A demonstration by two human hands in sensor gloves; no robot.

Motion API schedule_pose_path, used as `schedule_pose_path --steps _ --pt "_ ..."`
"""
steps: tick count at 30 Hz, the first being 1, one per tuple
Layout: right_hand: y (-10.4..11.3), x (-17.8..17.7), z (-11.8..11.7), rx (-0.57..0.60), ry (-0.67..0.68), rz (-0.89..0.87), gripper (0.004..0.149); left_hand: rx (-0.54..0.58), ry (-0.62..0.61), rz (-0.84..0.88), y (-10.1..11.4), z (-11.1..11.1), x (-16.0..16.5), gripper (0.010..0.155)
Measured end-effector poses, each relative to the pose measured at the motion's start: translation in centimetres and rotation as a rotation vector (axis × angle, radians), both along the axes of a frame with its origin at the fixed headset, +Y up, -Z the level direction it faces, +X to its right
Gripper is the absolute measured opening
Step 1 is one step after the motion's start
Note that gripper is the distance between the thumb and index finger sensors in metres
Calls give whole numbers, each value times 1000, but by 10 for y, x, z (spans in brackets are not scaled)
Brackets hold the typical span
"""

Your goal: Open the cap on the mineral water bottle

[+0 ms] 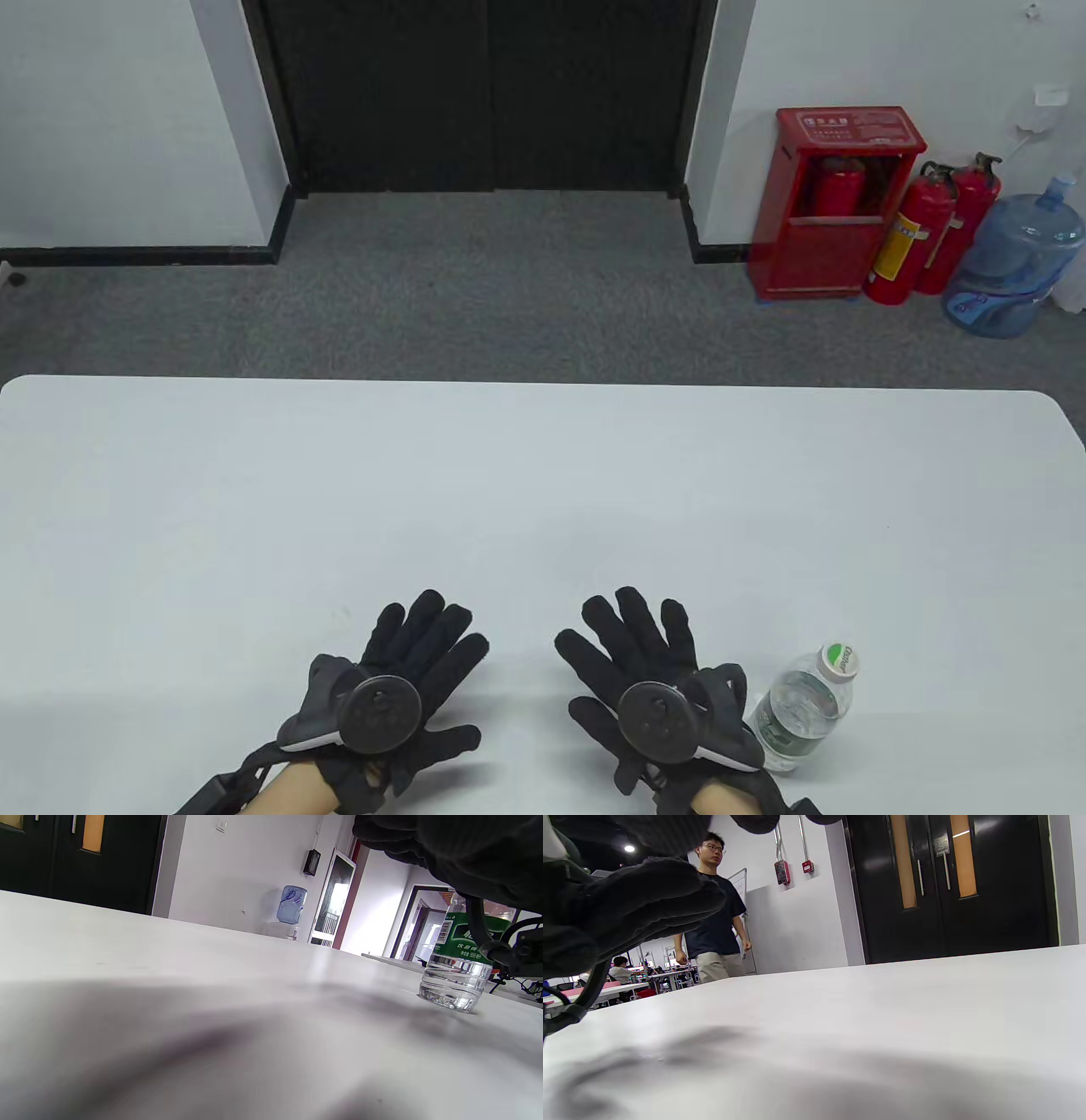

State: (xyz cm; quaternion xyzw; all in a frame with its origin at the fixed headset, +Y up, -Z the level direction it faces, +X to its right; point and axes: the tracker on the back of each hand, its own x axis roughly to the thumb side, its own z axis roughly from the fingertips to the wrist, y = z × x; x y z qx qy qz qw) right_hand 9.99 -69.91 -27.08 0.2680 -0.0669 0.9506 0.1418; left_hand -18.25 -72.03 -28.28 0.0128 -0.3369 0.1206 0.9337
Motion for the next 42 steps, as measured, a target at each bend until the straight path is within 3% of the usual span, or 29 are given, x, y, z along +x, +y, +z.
schedule_pose_path --steps 42 --pt "-4 -14 5 -25 31 60 70 -41 -12 -17 -8 -1 2 87"
